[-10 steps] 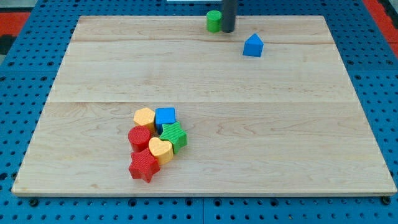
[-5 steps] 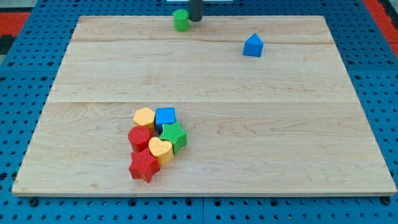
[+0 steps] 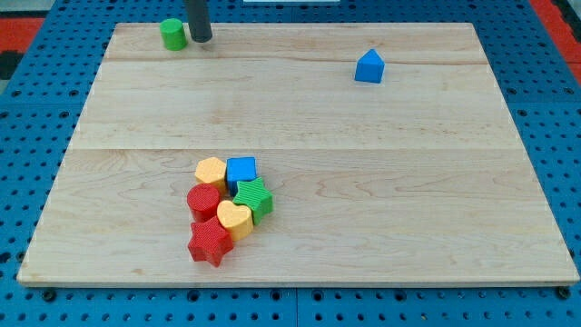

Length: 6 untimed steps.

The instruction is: Push green circle to the top left of the board

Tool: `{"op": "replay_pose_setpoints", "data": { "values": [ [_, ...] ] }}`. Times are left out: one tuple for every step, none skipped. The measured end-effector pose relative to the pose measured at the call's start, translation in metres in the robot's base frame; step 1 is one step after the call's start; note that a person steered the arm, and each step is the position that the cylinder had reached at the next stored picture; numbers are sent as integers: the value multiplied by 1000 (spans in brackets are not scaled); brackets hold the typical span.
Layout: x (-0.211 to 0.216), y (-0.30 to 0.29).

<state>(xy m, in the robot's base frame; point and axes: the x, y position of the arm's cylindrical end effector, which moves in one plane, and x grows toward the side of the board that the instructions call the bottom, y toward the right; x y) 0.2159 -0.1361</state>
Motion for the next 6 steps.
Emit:
{"op": "replay_pose_setpoints", "data": {
  "values": [
    [-18, -15],
    [-6, -35],
    [-1, -29],
    [16, 73],
    [0, 199],
    [5, 299]
  ]
}}
